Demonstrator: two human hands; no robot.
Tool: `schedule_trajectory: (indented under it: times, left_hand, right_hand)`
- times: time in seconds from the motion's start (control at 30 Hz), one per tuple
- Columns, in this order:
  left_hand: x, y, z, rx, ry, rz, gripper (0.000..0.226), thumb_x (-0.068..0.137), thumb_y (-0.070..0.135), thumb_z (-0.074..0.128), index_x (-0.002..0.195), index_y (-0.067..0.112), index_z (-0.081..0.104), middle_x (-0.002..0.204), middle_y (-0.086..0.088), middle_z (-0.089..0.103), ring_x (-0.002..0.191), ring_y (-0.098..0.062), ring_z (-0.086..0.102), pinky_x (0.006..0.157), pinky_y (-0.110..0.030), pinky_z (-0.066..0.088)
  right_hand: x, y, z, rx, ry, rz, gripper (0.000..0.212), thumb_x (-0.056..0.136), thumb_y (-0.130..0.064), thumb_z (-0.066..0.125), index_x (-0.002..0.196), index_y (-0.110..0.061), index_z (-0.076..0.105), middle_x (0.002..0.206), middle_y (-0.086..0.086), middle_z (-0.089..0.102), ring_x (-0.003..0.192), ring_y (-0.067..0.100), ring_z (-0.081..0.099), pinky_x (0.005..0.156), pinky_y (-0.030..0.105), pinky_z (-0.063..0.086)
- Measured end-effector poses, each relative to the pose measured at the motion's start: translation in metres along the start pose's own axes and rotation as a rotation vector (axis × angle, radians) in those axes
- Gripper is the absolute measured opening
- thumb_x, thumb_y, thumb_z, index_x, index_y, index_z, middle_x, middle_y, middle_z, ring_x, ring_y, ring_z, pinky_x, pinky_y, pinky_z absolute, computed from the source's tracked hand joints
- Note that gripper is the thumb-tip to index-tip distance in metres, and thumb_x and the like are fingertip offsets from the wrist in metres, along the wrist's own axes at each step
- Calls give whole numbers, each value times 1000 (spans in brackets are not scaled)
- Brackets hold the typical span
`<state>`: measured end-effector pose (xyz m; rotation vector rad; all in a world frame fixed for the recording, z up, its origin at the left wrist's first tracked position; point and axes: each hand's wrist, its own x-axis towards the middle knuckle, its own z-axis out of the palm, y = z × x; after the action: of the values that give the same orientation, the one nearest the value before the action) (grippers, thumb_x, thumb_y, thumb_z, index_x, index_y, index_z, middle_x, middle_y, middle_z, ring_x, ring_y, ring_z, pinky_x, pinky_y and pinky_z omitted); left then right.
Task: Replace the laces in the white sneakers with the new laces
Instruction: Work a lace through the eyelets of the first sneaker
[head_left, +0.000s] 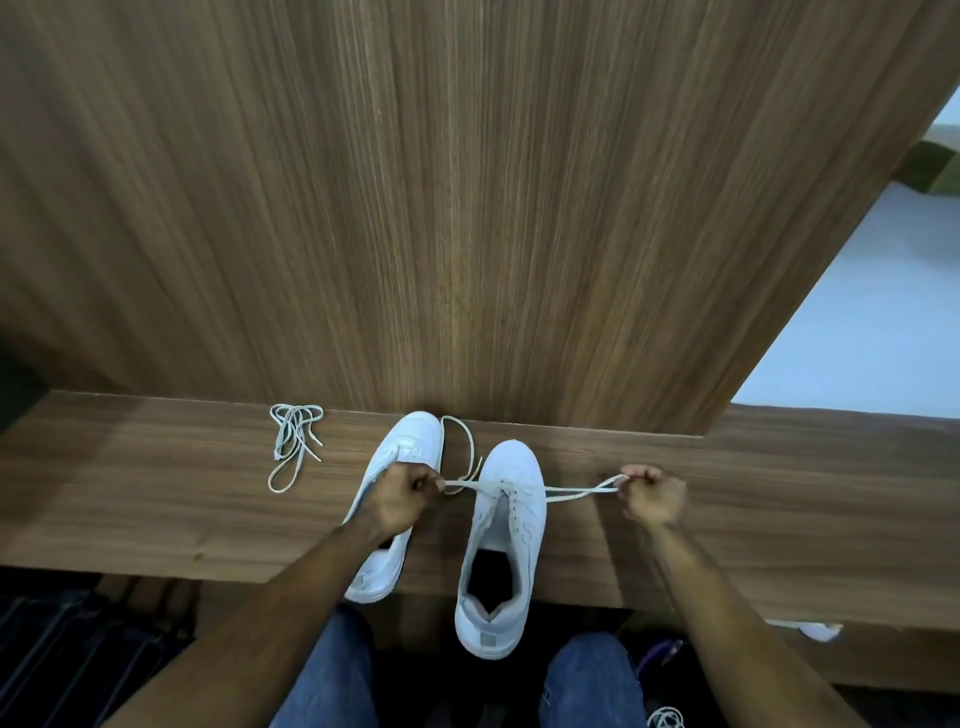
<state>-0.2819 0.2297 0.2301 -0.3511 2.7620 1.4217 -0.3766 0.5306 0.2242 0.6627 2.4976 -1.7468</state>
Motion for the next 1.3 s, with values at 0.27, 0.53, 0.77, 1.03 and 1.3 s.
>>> schedule_trajectory:
  times: [0.27,0.53,0.77,1.03,1.3]
  left_hand:
    - [4,39,35,-39,-93,169,14,89,8,61,86,10,74,78,3,71,68,1,63,68,-20,50]
    - [3,12,29,54,-34,-2,18,84,37,56,77,30,72,81,10,72,83,-8,66,79,-28,52]
    - [4,13,35,48,38,-12,13,87,29,64,83,26,76,79,11,72,80,-6,66,73,-24,51]
    - [0,29,59,-27,-30,97,24,85,33,59,82,14,74,78,-2,72,73,-16,66,68,-29,52]
    - [-10,3,73,2,-29,25,26,72,39,61,90,22,70,85,8,70,83,-12,65,79,-35,53]
  right_hand:
    - [-54,-14,49,-526,-576,-712,28,85,-20,70,112,-15,69,116,-3,56,110,8,52,94,23,41]
    - [-30,-13,14,-632,-163,-462,18,87,-21,59,96,-28,74,104,-3,73,101,24,66,80,29,49]
    - [-21,3,5,-790,-253,-464,39,86,-28,62,125,-29,61,134,3,55,125,28,51,103,38,43]
    - [-71,-4,63,-521,-533,-810,33,86,-9,54,111,-24,69,107,-2,72,99,19,65,83,31,50]
    - [-58,13,58,-444,-438,-606,22,92,-32,61,77,-17,67,53,-2,54,50,1,50,56,28,42]
